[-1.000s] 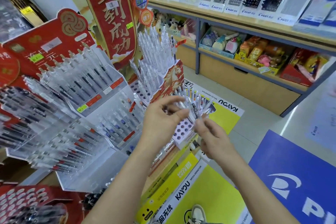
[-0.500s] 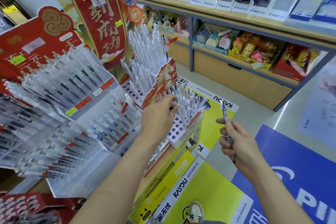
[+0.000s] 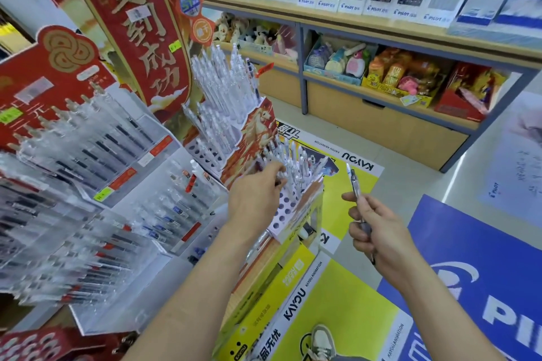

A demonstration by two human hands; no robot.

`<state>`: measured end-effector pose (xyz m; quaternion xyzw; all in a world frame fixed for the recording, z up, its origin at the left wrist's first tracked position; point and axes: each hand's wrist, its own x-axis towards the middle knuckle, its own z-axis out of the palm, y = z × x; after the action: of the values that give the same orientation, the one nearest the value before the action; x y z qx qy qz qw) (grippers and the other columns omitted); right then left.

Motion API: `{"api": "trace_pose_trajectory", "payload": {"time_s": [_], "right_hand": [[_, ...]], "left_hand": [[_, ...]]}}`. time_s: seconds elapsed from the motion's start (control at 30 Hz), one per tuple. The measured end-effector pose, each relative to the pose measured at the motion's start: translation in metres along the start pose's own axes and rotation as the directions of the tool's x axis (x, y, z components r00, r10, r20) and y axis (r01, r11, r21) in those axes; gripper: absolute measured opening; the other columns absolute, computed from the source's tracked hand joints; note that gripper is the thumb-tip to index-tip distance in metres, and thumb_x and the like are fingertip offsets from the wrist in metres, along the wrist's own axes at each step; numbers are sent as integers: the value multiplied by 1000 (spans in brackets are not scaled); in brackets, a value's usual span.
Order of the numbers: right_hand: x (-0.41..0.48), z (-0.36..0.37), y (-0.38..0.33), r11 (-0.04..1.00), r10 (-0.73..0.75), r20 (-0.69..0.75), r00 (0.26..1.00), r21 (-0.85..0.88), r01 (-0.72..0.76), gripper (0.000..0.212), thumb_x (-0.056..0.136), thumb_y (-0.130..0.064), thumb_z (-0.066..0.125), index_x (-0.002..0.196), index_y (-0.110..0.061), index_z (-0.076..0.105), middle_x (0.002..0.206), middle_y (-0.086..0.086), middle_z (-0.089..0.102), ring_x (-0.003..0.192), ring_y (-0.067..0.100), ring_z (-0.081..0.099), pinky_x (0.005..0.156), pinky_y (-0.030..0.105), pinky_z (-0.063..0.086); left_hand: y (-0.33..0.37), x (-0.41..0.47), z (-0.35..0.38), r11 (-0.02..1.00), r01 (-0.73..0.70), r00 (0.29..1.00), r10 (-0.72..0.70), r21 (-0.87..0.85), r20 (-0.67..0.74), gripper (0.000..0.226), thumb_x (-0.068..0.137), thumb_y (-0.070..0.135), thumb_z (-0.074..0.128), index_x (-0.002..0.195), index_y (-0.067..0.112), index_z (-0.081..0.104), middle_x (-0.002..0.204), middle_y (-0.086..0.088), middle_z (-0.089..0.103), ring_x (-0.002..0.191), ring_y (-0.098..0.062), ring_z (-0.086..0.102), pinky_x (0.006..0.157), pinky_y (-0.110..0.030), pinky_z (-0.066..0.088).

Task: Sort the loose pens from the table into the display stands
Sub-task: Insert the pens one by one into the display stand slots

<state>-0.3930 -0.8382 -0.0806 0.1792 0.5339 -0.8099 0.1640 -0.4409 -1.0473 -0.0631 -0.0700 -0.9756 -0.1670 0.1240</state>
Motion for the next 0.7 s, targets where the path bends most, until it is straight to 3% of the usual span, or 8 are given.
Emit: {"api": "trace_pose_trajectory", "payload": {"time_s": [0.17, 0.33, 0.47, 0.6, 0.7], "right_hand": [[-1, 3, 3, 1000, 18, 34, 999, 0, -18, 23, 103, -21, 43, 108, -10, 62, 70, -2, 35, 47, 7, 26, 34, 15, 20], [-2, 3, 6, 1000, 15, 85, 996, -25, -13, 22, 102, -20, 45, 107, -12, 66, 72, -1, 38, 49, 8, 27, 36, 16, 20], [-4, 4, 6, 1000, 14, 156, 988, -3, -13, 26, 102, -15, 43, 116, -12, 64, 75, 0, 43, 47, 8, 30, 36, 16, 22], [-7, 5, 1, 1000, 4, 217, 976, 4, -5, 33, 101, -14, 44, 128, -27, 59, 77, 3, 47, 47, 10, 26, 36, 17, 22], [-10, 5, -3, 1000, 4, 259, 966, -15, 0, 41, 100, -14, 46, 131, -39, 55, 76, 4, 49, 49, 11, 23, 37, 18, 19]], "left_hand": [[-5, -9, 21, 997, -22, 985, 10, 68, 172, 19, 94, 30, 59, 110, 19, 60, 78, -5, 73, 70, -26, 67, 57, -40, 55], [0, -8, 21, 1000, 24, 989, -21, -14, 147, 18, 96, 25, 58, 107, 20, 71, 85, -2, 75, 75, -22, 68, 64, -38, 56], [3, 4, 17, 990, 142, 965, -133, -21, 224, 22, 98, 31, 54, 111, 21, 69, 89, 1, 74, 74, -17, 67, 70, -36, 55], [3, 4, 20, 989, 141, 955, -146, 40, 260, 21, 96, 38, 55, 100, 21, 67, 79, 4, 72, 67, -15, 65, 66, -37, 55], [1, 5, 20, 989, 143, 944, -145, 28, 298, 21, 95, 36, 56, 104, 20, 66, 85, 2, 73, 70, -16, 67, 70, -37, 55]]}}
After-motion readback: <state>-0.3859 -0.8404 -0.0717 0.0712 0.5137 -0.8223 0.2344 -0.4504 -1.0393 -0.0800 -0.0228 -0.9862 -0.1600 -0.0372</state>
